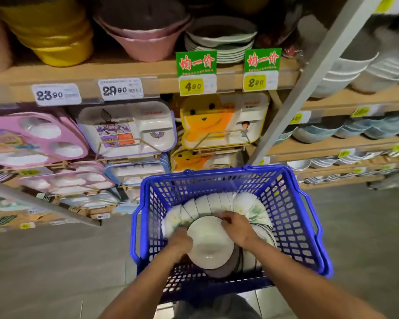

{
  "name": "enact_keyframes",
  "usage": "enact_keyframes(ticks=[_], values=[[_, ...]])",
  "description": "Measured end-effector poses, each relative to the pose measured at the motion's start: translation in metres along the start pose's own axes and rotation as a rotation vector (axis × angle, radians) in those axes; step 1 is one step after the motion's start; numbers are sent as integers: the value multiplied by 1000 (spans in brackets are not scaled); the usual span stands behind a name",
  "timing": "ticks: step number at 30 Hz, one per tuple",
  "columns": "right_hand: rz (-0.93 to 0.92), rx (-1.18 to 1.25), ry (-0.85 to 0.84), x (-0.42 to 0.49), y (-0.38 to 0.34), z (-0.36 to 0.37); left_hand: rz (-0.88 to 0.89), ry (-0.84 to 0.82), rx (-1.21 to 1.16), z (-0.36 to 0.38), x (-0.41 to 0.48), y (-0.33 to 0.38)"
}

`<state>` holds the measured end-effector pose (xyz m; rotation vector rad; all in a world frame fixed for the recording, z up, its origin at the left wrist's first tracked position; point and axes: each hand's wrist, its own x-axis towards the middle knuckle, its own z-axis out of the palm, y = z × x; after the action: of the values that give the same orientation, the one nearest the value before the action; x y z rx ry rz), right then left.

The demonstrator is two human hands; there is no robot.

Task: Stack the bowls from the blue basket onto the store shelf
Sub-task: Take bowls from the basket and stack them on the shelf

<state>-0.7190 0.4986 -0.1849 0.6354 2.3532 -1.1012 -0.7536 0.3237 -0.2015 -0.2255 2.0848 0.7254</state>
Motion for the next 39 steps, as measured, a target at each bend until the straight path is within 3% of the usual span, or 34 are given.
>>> enact_keyframes(ticks=[7,13,19,23,28,32,39], values=[[-44,733,4,-34,-31,-38,120,-136,-323,-72,-44,39],[-231,1036,172,-70,-76,-82,325,-246,-351,-119,-93,91],[-326,1255,370,-120,-104,-135,522,-189,-392,-127,-156,146],[-402,1427,460,-159,-103,-174,699,-88,-467,-97,-193,185],[-430,1533,544,-195,-87,-218,845,41,-735,-38,-238,235],[-417,1568,607,-221,-55,-259,868,6,-944,9,-263,277],[-433,1486,680,-261,26,-347,907,-110,-1054,103,-299,358]])
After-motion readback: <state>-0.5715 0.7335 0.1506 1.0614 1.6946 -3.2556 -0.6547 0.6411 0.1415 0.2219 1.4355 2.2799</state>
